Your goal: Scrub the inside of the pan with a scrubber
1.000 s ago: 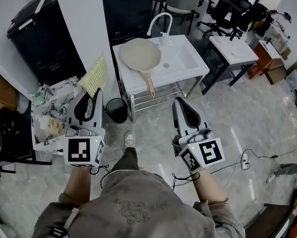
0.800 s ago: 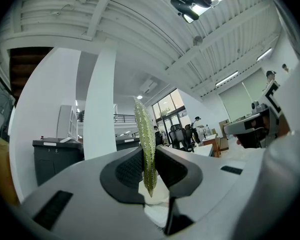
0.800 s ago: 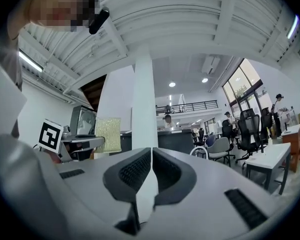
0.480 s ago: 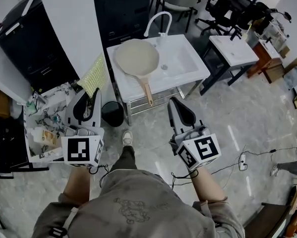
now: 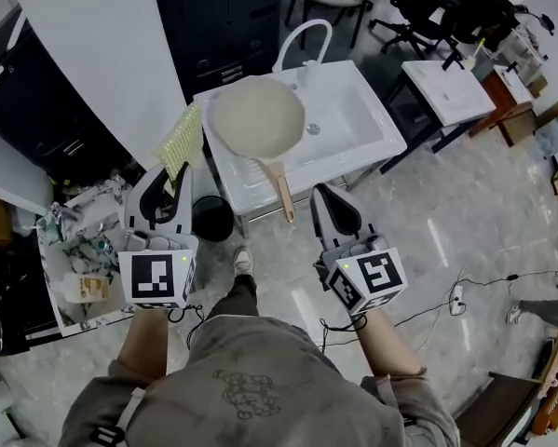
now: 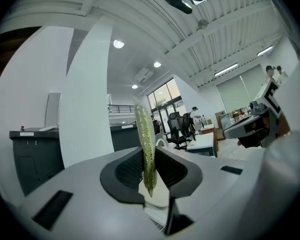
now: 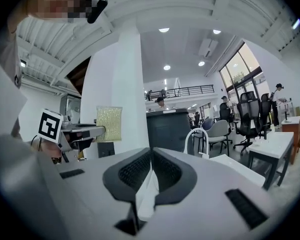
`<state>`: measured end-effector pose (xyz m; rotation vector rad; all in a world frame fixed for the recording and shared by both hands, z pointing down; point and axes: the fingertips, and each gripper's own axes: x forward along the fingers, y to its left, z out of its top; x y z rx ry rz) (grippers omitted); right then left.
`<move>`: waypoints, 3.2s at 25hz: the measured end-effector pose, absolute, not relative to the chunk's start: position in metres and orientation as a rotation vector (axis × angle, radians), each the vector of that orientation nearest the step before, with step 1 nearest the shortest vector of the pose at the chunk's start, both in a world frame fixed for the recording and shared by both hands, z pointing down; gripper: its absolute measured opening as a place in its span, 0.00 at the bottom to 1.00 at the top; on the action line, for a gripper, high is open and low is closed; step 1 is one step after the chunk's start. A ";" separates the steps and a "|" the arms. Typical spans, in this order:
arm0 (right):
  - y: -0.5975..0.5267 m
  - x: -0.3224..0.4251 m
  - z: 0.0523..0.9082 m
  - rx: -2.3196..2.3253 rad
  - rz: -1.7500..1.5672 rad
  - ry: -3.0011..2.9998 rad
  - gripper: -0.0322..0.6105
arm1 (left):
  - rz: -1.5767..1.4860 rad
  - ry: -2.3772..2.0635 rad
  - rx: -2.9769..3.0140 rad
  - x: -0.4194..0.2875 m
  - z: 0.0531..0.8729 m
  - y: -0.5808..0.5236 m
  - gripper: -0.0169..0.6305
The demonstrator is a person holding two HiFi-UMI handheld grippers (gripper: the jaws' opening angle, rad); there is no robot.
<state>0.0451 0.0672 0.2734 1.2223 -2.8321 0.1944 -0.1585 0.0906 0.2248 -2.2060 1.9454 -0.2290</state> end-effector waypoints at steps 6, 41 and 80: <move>0.012 0.017 0.312 1.184 0.269 -2.725 0.10 | -0.385 1.897 -2.249 -0.179 0.245 0.026 0.14; -0.095 -0.003 0.625 0.780 0.786 -2.115 0.45 | -1.170 1.675 -2.200 -0.173 0.420 -0.209 0.14; -0.088 -0.016 0.647 0.778 0.763 -2.103 0.42 | -1.907 0.997 -1.671 -0.146 0.585 -0.305 0.14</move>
